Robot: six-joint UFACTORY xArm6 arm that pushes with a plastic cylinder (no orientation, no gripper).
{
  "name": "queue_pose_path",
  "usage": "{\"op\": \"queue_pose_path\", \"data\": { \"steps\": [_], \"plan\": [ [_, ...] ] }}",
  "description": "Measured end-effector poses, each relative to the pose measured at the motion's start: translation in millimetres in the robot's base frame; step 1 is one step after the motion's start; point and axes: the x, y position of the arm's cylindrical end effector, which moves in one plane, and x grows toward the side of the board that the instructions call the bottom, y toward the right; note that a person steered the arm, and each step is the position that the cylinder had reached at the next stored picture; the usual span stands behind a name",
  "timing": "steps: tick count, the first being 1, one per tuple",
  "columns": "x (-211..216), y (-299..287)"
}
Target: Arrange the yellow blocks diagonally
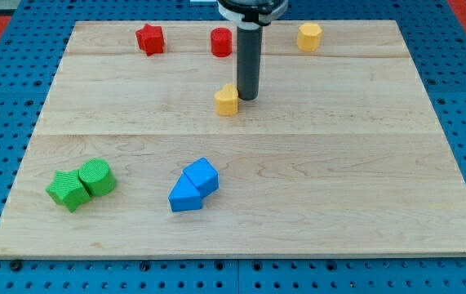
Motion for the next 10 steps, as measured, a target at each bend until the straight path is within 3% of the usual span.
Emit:
{"op": "queue_pose_path", "data": {
  "steps": [1, 2, 3, 4, 5, 6, 7, 10],
  "plan": [
    [53.9, 40.0],
    [81.2, -23.5],
    [27.6, -36.7],
    [0.6, -36.9],
    [-0.1, -35.6],
    [5.3, 7.3],
    [-22.9, 34.4],
    [-22.4, -43.0]
  ]
}}
